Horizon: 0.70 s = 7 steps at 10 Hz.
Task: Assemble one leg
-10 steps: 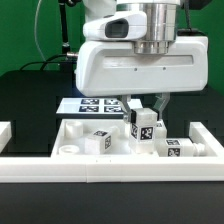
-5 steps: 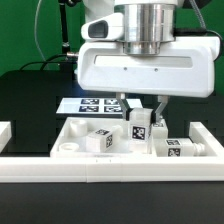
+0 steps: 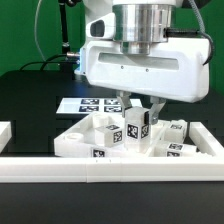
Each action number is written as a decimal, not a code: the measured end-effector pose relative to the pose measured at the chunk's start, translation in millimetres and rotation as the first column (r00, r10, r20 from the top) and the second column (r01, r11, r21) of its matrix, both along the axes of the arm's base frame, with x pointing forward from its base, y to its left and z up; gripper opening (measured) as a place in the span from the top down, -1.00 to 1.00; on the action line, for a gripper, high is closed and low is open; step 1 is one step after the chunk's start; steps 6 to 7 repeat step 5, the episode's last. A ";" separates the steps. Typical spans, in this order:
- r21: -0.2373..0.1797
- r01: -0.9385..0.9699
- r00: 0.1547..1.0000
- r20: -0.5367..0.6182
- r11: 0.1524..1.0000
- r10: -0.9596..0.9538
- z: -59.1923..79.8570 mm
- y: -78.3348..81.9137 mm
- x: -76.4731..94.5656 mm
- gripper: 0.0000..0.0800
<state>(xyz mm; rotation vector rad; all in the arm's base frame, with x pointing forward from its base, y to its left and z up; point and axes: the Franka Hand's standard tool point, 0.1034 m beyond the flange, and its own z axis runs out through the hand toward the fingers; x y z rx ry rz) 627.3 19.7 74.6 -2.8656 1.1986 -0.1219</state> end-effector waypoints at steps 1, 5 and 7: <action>-0.001 -0.016 1.000 0.002 1.000 0.016 1.2 0.0 0.4 0.27; 0.001 -0.080 0.997 0.022 0.997 0.080 18.2 0.4 0.9 -0.61; 0.001 -0.080 0.997 0.022 0.997 0.080 18.2 0.4 0.9 -0.61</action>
Offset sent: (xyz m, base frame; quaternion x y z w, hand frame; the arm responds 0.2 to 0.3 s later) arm -0.0190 0.0016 0.0376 0.0102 -0.0265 -0.0311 0.9991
